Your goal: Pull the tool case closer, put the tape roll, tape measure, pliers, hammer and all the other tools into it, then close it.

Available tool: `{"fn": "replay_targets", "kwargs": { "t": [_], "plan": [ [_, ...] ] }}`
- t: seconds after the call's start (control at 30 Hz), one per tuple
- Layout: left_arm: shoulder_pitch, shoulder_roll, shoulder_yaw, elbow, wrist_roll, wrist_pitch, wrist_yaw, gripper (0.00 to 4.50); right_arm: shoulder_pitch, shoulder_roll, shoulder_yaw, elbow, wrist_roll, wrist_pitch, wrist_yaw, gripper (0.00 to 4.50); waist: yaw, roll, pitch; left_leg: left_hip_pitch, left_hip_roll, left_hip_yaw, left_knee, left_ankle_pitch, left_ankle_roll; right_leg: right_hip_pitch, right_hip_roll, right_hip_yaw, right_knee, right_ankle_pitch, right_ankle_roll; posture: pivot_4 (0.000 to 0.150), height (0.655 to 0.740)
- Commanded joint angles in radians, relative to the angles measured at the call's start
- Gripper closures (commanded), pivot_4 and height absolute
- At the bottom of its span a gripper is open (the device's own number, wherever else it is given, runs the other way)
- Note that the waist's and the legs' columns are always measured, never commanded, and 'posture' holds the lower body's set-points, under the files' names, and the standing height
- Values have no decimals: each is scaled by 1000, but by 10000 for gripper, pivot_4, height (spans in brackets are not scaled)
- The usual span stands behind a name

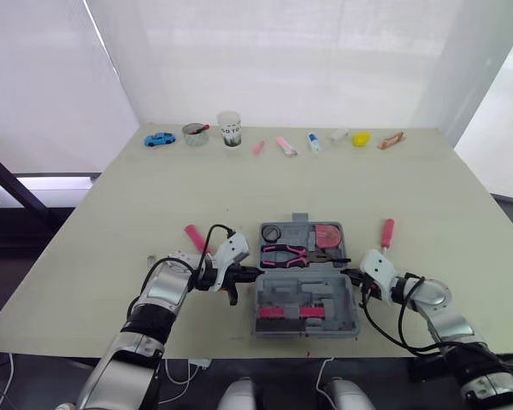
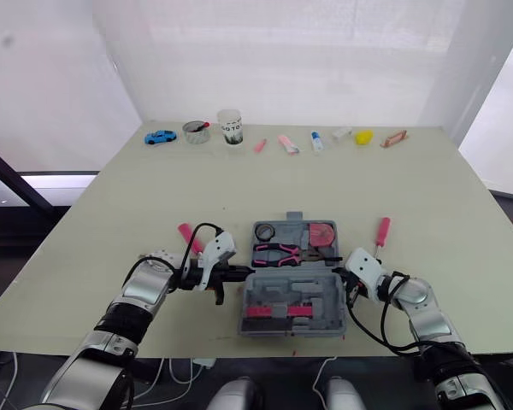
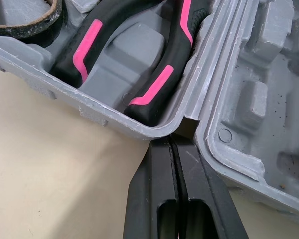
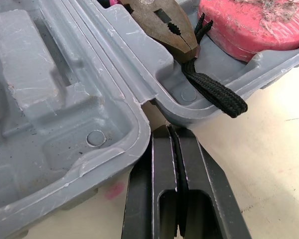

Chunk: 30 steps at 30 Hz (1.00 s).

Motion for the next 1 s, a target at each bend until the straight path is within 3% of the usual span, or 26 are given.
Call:
{"fn": "replay_targets", "kwargs": {
  "t": [0.03,1.0],
  "plan": [
    [-5,-22,-32,-28,-17,6,-7,44442,-28,24,27,-47,23,-27,23,45000,0,0,0,0,0,0,0,0,0,0,0,0,0,0,0,1500,7400],
    [-3,-27,-29,-24,-15,8,8,44442,-18,-47,-2,-21,3,7,1,45000,7,0,0,0,-1,0,0,0,0,1,0,1,-1,0,0,1500,7400]
  ]
}}
